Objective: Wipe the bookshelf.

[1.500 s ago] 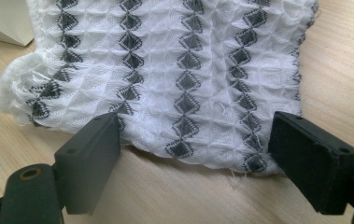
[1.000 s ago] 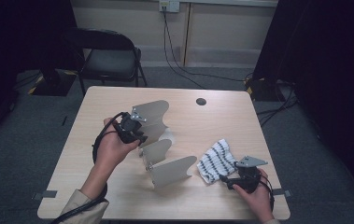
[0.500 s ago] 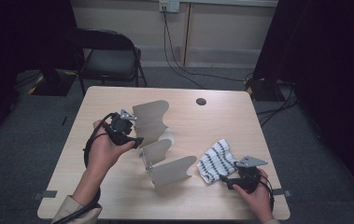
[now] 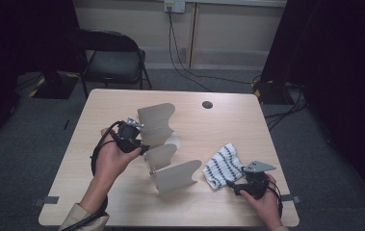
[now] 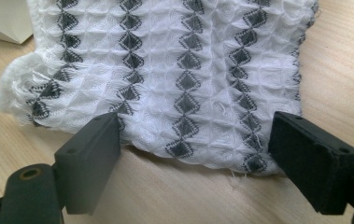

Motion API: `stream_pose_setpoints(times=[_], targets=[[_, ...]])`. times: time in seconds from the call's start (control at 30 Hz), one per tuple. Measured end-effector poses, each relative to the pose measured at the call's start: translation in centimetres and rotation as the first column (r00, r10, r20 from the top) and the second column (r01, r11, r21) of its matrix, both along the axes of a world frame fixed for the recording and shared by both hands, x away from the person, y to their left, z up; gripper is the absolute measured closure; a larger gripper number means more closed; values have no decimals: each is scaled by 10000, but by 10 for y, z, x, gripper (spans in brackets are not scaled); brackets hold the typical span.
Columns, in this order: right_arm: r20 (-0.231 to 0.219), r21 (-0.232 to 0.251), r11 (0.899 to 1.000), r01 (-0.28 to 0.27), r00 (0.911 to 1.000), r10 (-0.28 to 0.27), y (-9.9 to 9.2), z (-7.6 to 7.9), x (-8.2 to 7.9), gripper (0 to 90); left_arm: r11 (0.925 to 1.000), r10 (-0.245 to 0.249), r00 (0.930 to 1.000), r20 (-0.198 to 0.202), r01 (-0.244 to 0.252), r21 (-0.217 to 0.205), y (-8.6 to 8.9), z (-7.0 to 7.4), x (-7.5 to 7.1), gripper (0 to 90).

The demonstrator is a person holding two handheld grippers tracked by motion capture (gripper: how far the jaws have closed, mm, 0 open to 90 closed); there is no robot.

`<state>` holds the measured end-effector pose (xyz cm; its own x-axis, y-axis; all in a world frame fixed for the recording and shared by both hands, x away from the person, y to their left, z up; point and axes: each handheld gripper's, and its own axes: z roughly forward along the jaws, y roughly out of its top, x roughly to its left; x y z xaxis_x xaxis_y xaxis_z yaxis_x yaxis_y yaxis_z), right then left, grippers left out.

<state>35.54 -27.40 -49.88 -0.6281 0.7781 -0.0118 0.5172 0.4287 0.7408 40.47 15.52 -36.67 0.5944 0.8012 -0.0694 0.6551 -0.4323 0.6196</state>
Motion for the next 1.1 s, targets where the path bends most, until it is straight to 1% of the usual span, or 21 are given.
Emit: stream_pose_setpoints(times=[0.1,0.13,0.17,0.2,0.3,0.37,0.4,0.47,0.53,0.67,0.8,0.87,0.97,1.0,1.1], targets=[[6,1,10000,1,10000,-1,0,0,0,160,9998,121,9999,-26,-121,-143,1,0,2,660],[8,-4,10000,-4,10000,4,0,0,0,161,9997,178,9998,-91,-180,-161,1,0,2,672],[9,-3,10000,-2,10000,2,0,0,0,161,9993,240,9994,-262,-247,-295,1,0,3,704],[9,-3,10000,-2,10000,2,0,0,0,161,9989,240,9996,-171,-247,-393,1,-1,5,722],[16,-6,10000,7,10000,-7,0,0,0,161,9995,269,9996,-46,-269,-176,-2,-1,9,783],[9,-4,10000,0,10000,0,0,0,0,161,9992,270,9995,-174,-275,-297,-4,0,12,819],[9,-1,10000,2,10000,-2,0,0,0,161,9989,289,9994,-174,-295,-354,-5,0,13,833],[10,-3,10000,0,10000,0,0,0,0,161,9992,261,9995,-163,-266,-302,-7,0,15,846],[8,-2,10000,1,10000,-1,0,0,0,161,9991,195,9996,-190,-202,-371,-9,0,16,856],[14,-3,10000,6,10000,-6,0,0,0,160,9988,-77,9997,-233,65,-494,-14,0,19,865],[9,-2,10000,-2,10000,2,0,0,0,161,9984,-378,9990,-255,367,-425,-19,0,23,870],[9,-1,10000,-2,10000,2,0,0,0,161,9976,-530,9983,-254,518,-460,-22,0,25,871],[6,-3,10000,-1,10000,1,0,0,0,161,9956,-795,9965,-264,780,-523,-25,0,27,873],[9,-3,10000,-1,10000,1,0,0,0,161,9952,-883,9958,-248,872,-442,-26,0,28,873],[10,-18,10000,11,10000,-11,0,0,0,160,9925,-1148,9932,-194,1138,-450,-30,0,29,875]])
